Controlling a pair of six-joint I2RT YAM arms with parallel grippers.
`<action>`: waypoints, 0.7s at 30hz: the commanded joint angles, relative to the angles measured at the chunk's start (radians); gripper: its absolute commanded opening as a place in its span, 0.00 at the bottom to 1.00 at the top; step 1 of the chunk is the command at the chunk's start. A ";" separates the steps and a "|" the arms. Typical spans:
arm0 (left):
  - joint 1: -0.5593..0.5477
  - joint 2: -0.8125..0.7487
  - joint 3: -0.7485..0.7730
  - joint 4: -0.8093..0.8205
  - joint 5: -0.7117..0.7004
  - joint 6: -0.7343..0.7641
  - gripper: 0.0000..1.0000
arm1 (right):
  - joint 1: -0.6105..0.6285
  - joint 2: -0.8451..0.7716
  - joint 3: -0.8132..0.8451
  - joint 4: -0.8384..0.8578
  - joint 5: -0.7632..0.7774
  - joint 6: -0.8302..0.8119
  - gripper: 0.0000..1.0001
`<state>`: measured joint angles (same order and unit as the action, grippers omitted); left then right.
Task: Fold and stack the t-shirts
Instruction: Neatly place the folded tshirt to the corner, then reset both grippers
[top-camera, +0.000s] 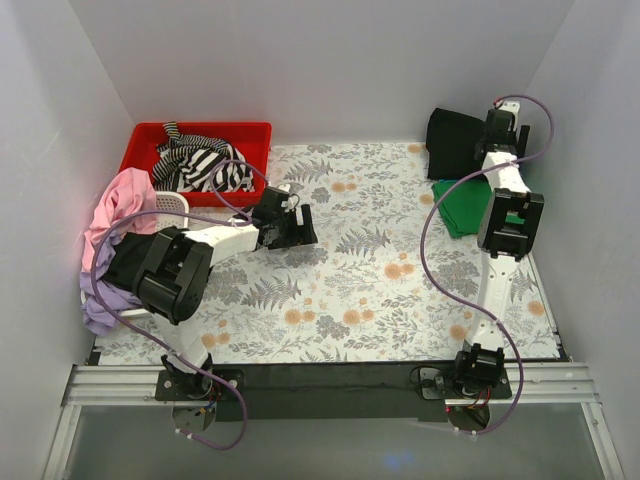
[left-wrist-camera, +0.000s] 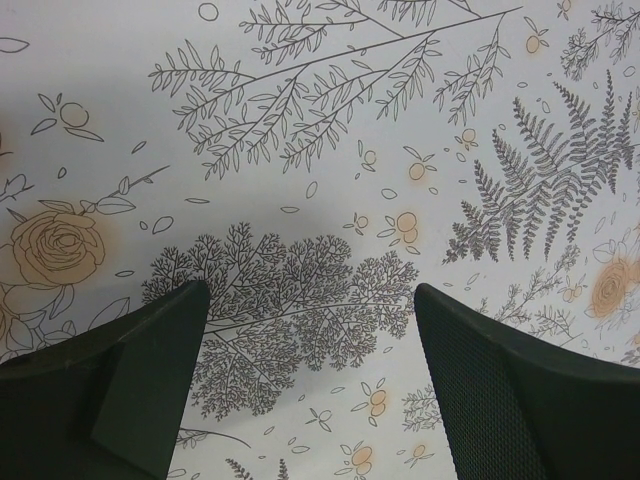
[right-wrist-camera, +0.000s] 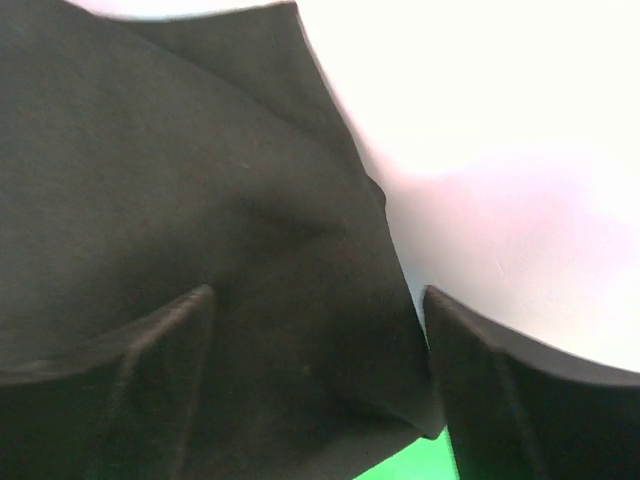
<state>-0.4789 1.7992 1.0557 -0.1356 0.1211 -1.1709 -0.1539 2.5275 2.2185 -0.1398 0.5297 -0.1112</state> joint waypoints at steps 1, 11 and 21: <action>0.003 -0.014 0.032 -0.010 0.006 0.010 0.83 | 0.034 -0.074 -0.037 0.108 0.087 -0.054 0.91; 0.003 -0.063 0.038 -0.041 -0.103 0.008 0.83 | 0.152 -0.378 -0.256 0.218 -0.012 -0.119 0.98; 0.003 -0.121 0.069 -0.105 -0.222 -0.009 0.84 | 0.342 -0.686 -0.529 0.001 -0.276 0.085 0.98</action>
<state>-0.4789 1.7657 1.0859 -0.2108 -0.0303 -1.1790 0.1627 1.8835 1.7439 -0.0307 0.3840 -0.1257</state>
